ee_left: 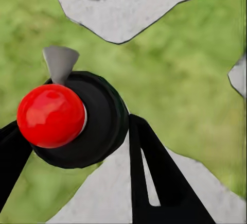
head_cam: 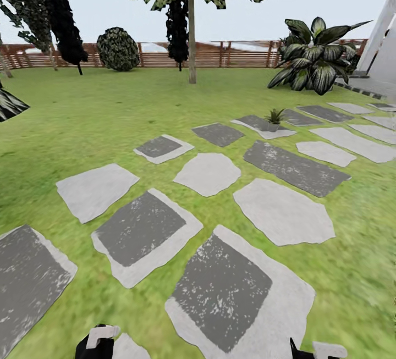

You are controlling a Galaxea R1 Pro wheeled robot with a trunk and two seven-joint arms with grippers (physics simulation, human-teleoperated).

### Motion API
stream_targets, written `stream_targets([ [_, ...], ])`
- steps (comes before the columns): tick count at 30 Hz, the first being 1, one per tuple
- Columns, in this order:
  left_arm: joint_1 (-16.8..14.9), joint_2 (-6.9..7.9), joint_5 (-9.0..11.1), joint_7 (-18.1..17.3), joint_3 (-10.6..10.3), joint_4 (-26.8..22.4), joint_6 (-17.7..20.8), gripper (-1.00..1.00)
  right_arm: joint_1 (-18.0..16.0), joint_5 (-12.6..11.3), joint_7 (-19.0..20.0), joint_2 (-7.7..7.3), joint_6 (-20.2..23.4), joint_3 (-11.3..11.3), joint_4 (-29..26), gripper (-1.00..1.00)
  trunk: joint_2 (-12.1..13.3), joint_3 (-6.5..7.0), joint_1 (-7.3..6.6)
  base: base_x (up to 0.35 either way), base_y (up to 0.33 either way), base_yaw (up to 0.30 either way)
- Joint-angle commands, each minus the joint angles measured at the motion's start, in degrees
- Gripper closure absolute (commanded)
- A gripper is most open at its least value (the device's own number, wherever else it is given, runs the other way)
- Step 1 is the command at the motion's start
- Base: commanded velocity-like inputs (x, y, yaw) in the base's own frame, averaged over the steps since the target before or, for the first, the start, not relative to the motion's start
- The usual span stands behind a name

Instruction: Pick up the pesticide atomizer in the garden and spray insectifuge to fully cover both potted plants in the garden.

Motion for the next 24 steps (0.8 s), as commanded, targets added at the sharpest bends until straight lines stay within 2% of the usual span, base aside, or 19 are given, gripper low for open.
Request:
stream_targets([
  [1,0.0,0.01,0.3,0.0,0.0,0.0,-0.2,1.0,0.0,0.3,0.0,0.02,-0.2,-0.2,0.1,-1.0,0.0,0.01,0.02,0.285,0.0,-0.26],
  [24,0.0,0.08,0.4,0.0,0.0,0.0,-0.1,1.0,0.0,0.3,-0.1,0.02,-0.2,-0.2,0.0,-1.0,0.0,1.22,0.02,0.335,0.0,-0.26],
])
